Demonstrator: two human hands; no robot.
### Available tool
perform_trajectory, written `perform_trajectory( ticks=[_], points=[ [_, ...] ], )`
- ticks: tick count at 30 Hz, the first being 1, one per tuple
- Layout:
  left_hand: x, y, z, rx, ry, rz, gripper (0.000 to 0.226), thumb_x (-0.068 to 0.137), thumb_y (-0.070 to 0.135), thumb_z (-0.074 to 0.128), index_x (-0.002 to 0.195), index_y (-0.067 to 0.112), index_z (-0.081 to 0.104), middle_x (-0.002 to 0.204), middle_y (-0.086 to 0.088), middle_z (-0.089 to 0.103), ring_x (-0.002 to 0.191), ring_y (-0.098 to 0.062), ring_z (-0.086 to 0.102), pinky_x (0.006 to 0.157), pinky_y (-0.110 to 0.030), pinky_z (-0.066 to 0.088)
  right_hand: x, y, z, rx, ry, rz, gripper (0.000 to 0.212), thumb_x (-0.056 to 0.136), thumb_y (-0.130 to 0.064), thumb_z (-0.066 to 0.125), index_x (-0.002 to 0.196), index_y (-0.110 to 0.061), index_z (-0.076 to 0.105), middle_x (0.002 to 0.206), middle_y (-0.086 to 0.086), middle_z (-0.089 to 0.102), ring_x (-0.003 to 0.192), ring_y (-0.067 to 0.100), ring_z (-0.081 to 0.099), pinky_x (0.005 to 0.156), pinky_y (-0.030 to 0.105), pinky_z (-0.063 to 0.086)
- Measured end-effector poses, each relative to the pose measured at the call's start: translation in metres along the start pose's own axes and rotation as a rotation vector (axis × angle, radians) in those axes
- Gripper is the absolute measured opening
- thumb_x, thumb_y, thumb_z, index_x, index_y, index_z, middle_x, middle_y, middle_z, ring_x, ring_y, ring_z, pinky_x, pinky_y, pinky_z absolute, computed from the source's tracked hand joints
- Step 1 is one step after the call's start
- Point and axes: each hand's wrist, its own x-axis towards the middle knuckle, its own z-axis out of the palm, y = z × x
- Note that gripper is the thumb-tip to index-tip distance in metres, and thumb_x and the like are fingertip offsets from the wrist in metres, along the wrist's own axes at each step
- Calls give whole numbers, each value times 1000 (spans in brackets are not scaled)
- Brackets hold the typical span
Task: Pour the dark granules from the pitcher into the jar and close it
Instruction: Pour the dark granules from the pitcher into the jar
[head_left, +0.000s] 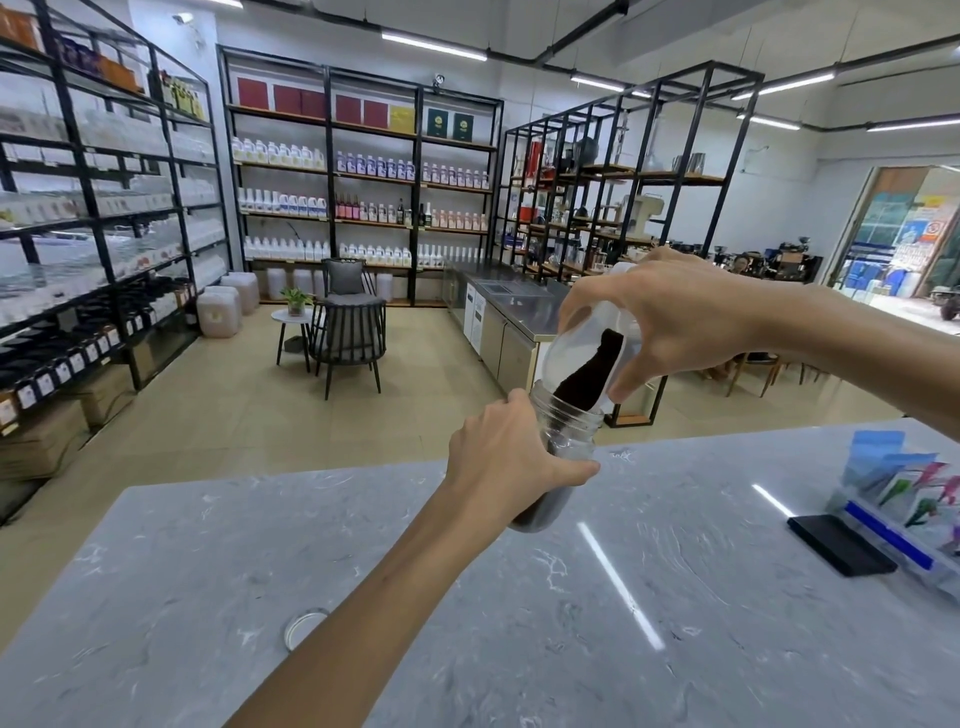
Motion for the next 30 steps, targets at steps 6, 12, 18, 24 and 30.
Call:
perform_trajectory(
  ticks=[6, 12, 18, 24, 30],
  points=[
    [0, 1, -1, 5, -3, 0, 72, 68, 72, 74, 108, 16, 51, 102, 0, 63, 87, -22, 55, 70, -34, 39, -1, 1, -1, 32, -7, 14, 77, 63, -56, 86, 127, -45, 44, 127, -25, 59, 110, -4, 49, 100, 47, 42],
    [0, 2, 0, 7, 6, -2, 72, 67, 72, 74, 107, 17, 51, 100, 0, 63, 85, -23, 54, 69, -34, 38, -2, 1, 1, -2, 6, 28, 77, 62, -57, 86, 126, -45, 44, 118, -31, 54, 104, -3, 47, 100, 47, 38],
    [0, 4, 2, 0, 7, -1, 71, 67, 72, 74, 104, 16, 50, 94, 2, 58, 82, -21, 50, 68, -32, 36, -3, 1, 1, -37, 3, 31, 78, 62, -58, 85, 127, -44, 44, 124, -24, 60, 102, -1, 47, 102, 50, 34],
    [0, 4, 4, -10, 9, 6, 71, 66, 72, 75, 103, 17, 51, 96, 1, 61, 82, -21, 51, 68, -33, 36, -4, 1, 1, -36, -8, 31, 76, 62, -57, 86, 125, -44, 45, 113, -31, 54, 101, -1, 48, 99, 48, 37],
    [2, 4, 6, -7, 18, 5, 72, 66, 73, 74, 104, 16, 51, 94, 2, 59, 82, -21, 49, 69, -33, 36, -4, 2, 2, -70, -9, 38, 77, 61, -59, 86, 125, -43, 46, 103, -36, 47, 97, -2, 45, 96, 48, 38]
  ],
)
